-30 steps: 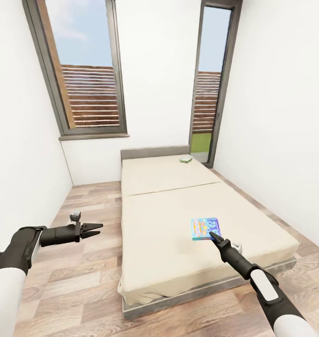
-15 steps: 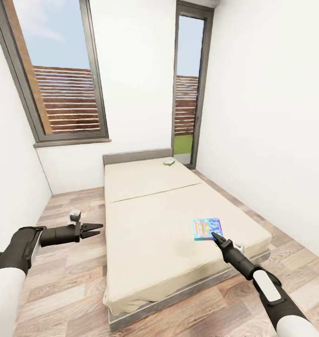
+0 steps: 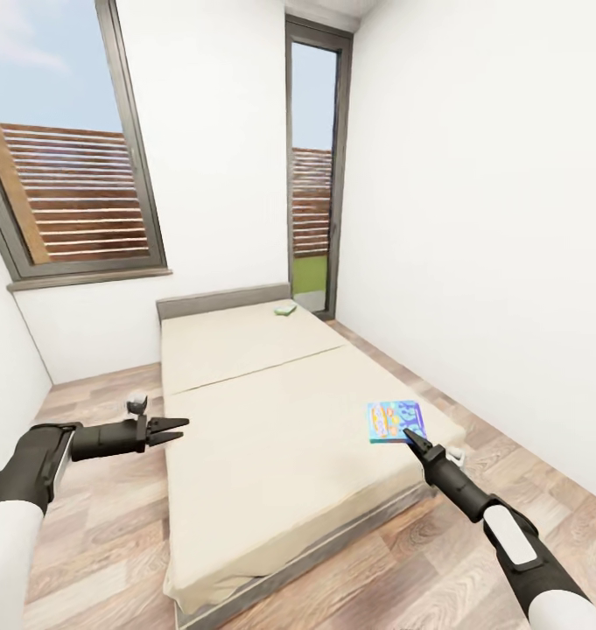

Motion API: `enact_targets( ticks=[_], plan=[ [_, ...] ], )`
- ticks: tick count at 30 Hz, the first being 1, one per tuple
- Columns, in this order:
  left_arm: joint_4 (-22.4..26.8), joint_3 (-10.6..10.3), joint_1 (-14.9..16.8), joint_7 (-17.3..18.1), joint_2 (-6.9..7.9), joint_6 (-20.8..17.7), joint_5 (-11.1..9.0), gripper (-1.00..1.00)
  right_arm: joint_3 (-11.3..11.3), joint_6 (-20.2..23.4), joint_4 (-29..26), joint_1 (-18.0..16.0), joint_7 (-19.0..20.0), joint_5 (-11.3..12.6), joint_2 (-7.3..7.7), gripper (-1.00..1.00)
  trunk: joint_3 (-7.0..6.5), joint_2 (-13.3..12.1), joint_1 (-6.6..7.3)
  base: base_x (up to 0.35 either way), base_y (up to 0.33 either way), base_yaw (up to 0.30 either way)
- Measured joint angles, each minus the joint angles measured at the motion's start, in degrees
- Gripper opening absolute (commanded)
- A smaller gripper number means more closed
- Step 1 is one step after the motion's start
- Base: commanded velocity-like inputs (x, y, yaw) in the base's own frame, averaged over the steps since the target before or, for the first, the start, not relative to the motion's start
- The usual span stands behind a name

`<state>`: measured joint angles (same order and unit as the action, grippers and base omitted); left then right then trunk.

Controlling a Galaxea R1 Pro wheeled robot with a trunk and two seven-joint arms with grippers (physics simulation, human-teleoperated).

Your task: Put all the toys in the child's room - the three board games (two on the bed and one on the table), the two jigsaw puzzles on the table, and the tennis ball on the table - inside the toy box on the table in the child's room.

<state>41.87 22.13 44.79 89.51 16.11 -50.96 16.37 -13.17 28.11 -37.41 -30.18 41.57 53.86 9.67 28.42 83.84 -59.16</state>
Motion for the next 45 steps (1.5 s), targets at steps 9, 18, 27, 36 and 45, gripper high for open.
enact_targets(
  ticks=[9, 18, 27, 36, 45],
  plan=[
    [0.23, -0.03, 0.01, 0.00, 0.00, -0.02, -0.01, 1.00, -0.23, 0.00, 0.03, 0.01, 0.30, -0.16, 0.20, -1.00, -2.08, -3.61, 1.98, 0.000, 0.000, -0.247],
    [0.26, -0.07, 0.01, 0.00, 0.03, -0.02, -0.01, 1.00, -0.34, 0.00, 0.10, 0.01, 0.23, -0.21, 0.21, -1.00, -4.17, -7.22, 3.95, 0.000, 0.000, -0.247],
    [0.26, -0.05, 0.01, 0.00, -0.08, -0.02, -0.01, 1.00, -0.35, -0.02, 0.11, 0.01, 0.22, -0.21, 0.19, -1.00, -6.26, -10.83, 5.93, 0.000, 0.000, -0.247],
    [0.26, -0.07, 0.00, 0.00, -0.14, -0.02, -0.01, 1.00, -0.35, -0.06, 0.11, 0.01, 0.22, -0.21, 0.19, -1.00, -8.34, -14.45, 7.91, 0.000, 0.000, -0.247],
    [0.26, -0.07, 0.00, 0.00, -0.12, -0.02, -0.01, 1.00, -0.35, -0.02, 0.08, 0.01, 0.20, -0.22, 0.19, -1.00, -10.43, -18.06, 9.89, 0.000, 0.000, -0.247]
  ],
)
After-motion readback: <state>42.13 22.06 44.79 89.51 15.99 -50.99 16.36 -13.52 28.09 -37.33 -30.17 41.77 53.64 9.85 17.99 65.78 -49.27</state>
